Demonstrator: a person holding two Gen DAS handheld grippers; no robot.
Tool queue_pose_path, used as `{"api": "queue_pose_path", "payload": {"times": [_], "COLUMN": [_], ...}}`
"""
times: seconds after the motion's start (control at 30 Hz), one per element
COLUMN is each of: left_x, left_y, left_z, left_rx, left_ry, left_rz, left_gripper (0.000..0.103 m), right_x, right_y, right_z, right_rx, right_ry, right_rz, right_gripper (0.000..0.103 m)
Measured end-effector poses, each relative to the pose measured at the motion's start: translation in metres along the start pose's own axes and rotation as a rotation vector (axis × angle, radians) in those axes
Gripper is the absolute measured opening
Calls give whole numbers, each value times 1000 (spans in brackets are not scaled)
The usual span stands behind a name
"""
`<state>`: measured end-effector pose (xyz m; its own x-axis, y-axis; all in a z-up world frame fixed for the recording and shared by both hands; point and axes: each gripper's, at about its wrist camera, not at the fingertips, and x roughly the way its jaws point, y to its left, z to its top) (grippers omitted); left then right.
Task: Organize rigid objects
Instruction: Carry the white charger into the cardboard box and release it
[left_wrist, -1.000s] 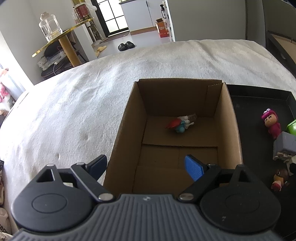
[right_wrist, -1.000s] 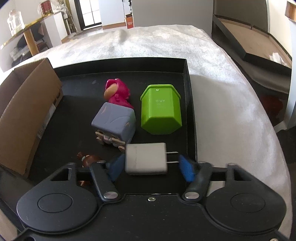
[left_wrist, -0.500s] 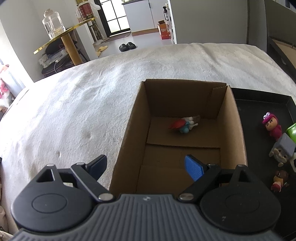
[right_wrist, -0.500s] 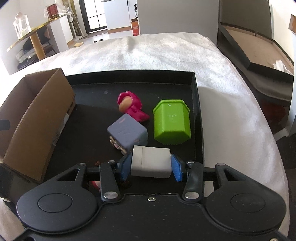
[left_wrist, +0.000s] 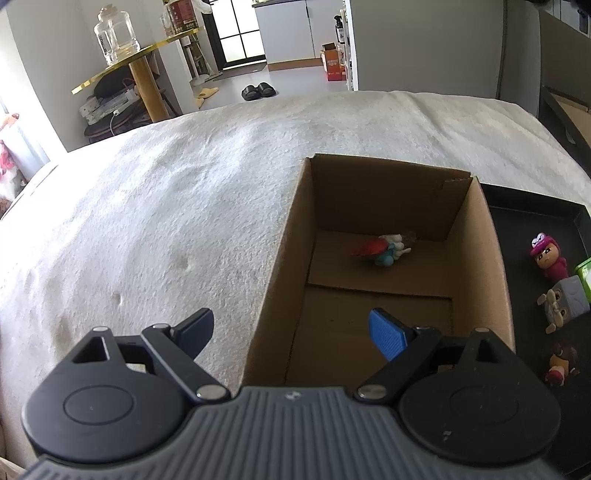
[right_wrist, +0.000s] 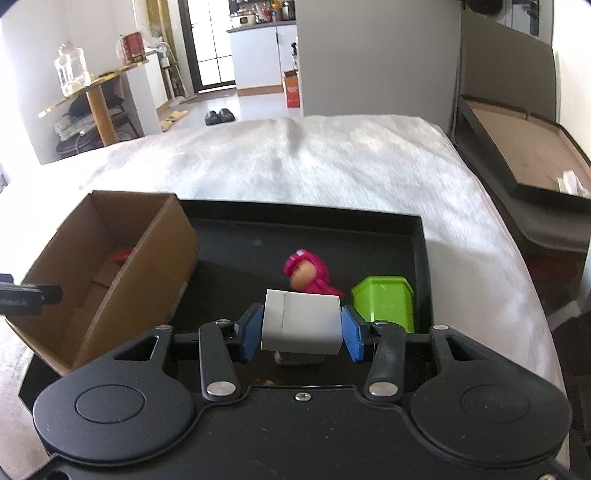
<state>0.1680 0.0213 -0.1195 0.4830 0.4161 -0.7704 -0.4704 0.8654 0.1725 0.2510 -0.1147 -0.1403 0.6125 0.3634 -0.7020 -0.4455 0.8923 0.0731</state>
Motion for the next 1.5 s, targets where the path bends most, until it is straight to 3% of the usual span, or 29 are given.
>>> {"api": "queue_pose_path", "payload": {"times": [0.67,0.97,1.13,1.37,1.5], "left_x": [7,9,13,14,14], "left_y": [22,28,30,37,39], "left_z": [-5,-6,-7,-9,-10], "left_rx": [-47,-70,-83,-113,-122], "left_ry": [-23,-34,-26,-22,-29], "left_rz": [-60,-84,-100,-123,-127], "left_gripper": [89,84,65,21,13], "right_x": [-10,2,11,21,25], "right_y": [65,97,108,119,125], "right_z": [37,43,41,39,44], "right_rx": [-57,-108,-124,-177,-185], "right_ry": [-87,-74,-49,-54,-57], "right_rz": [102,160,183,182,197], "right_gripper": [45,45,45,45,45]}}
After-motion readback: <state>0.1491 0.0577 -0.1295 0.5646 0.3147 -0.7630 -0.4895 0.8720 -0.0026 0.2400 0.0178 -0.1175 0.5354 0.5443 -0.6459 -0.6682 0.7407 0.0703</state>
